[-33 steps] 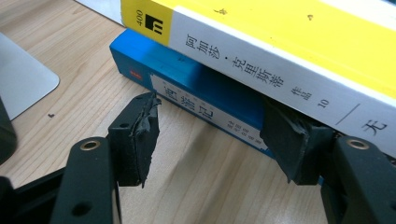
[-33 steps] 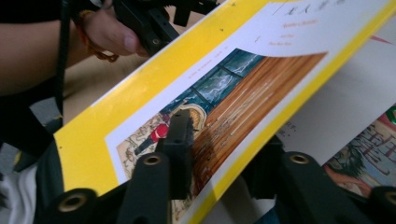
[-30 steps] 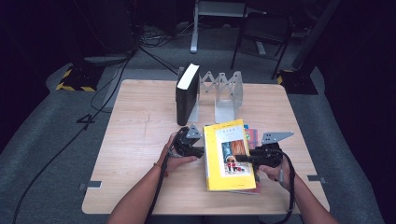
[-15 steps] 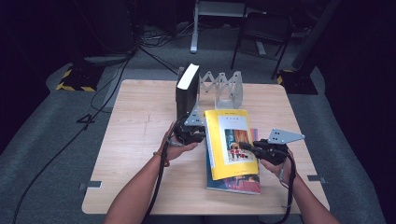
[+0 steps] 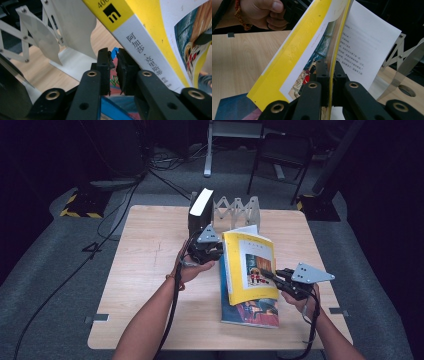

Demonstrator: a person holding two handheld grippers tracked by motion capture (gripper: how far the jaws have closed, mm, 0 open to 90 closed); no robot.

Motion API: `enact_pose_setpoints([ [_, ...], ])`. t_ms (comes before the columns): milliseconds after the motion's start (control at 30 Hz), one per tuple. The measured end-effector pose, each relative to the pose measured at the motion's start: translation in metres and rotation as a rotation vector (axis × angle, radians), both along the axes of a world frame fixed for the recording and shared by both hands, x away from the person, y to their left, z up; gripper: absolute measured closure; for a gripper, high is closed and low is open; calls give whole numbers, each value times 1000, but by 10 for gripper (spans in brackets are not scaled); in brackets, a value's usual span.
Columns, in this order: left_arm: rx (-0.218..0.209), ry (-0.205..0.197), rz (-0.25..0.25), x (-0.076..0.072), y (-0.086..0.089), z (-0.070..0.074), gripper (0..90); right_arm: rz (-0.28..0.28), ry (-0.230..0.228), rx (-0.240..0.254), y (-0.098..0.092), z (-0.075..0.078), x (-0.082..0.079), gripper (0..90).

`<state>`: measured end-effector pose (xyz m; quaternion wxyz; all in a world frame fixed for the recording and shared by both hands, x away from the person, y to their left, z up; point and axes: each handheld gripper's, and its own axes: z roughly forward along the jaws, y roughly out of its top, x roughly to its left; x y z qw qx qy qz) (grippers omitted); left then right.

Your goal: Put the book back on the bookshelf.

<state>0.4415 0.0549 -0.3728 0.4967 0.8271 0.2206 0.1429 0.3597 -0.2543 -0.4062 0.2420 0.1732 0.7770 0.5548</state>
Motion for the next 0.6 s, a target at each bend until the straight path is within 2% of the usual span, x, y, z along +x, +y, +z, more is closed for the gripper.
enact_pose_setpoints([
  [67,0,-17,-5,1,-3,9,810,-10,-15,4,-1,2,0,874],
  [100,0,-17,-5,1,-3,9,810,-10,-15,4,-1,2,0,874],
  [167,-20,-38,-13,2,-6,18,811,-22,-50,-1,-2,3,2,873],
  [233,-25,-50,-19,0,-8,22,810,-25,-58,7,-4,4,4,873],
  [333,-19,-56,-24,-3,-8,18,776,-20,-51,14,-8,3,1,874],
  [400,-18,-69,-26,-8,-6,13,770,-14,-47,-1,-9,-2,-4,875],
  [433,-31,-68,-29,-10,-5,12,768,-9,-45,-2,-10,-5,-7,875],
  [500,-66,-89,-43,-18,-5,14,746,-4,-42,3,-11,-7,-13,876],
  [600,-96,-80,-72,-24,-6,14,736,-5,-45,-6,-12,-10,-18,877],
])
